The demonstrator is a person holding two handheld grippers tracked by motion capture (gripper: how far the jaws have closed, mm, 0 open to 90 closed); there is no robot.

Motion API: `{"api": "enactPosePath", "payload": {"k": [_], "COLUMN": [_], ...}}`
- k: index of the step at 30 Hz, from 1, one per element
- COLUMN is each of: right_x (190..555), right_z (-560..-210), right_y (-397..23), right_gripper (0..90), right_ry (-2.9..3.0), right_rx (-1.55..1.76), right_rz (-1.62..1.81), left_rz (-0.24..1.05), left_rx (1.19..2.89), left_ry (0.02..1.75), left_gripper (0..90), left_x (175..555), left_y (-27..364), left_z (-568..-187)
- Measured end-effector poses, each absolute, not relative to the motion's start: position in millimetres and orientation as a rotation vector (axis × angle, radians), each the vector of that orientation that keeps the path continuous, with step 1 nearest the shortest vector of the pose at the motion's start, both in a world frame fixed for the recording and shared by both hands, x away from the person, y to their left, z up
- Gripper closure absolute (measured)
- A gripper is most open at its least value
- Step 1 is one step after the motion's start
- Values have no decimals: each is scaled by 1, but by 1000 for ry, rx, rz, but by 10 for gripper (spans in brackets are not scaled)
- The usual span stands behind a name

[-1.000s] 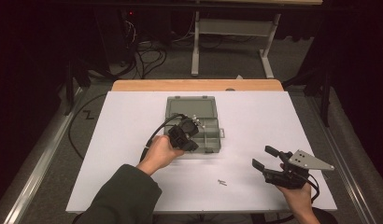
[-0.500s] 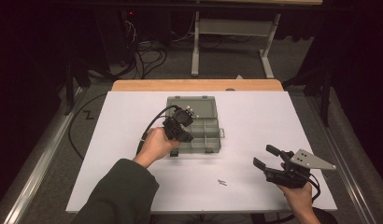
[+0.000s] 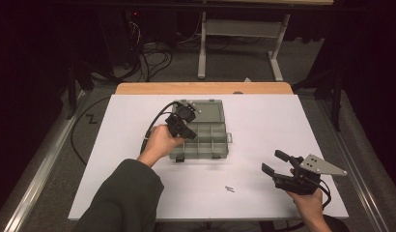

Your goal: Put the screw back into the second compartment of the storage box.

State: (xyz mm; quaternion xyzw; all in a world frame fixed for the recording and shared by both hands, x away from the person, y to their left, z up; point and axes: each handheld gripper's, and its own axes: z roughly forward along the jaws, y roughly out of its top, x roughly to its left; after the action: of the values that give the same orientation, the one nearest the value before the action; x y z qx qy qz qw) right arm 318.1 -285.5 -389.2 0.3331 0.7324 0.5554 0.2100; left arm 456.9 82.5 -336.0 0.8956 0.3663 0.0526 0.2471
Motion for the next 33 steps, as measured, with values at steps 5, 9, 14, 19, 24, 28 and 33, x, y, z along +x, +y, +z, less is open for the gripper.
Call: {"api": "enactPosePath", "payload": {"k": [5,9,14,19,24,28,33], "right_x": [318,318,318,318,318,318,318], "right_z": [-389,-389,-389,-389,-389,-389,-389], "right_y": [-286,-285,-285,-285,-285,-286,-286], "right_gripper": [289,290,290,290,290,290,290], "right_ry": [2037,2038,2037,2038,2037,2039,2040], "right_rx": [925,927,927,926,925,926,923], "right_rz": [1544,1543,1540,1540,1541,1541,1543], "left_rz": [137,134,134,146,140,142,147], "left_rx": [2428,2429,2420,2430,2428,2422,2429], "left_ry": [1034,1052,1091,1113,1127,1142,1146], "left_gripper": [870,870,870,871,871,871,871], "left_x": [466,471,478,483,488,491,493], "left_y": [84,86,89,89,87,85,85], "left_z": [-341,-344,-349,-354,-358,-362,-364]}}
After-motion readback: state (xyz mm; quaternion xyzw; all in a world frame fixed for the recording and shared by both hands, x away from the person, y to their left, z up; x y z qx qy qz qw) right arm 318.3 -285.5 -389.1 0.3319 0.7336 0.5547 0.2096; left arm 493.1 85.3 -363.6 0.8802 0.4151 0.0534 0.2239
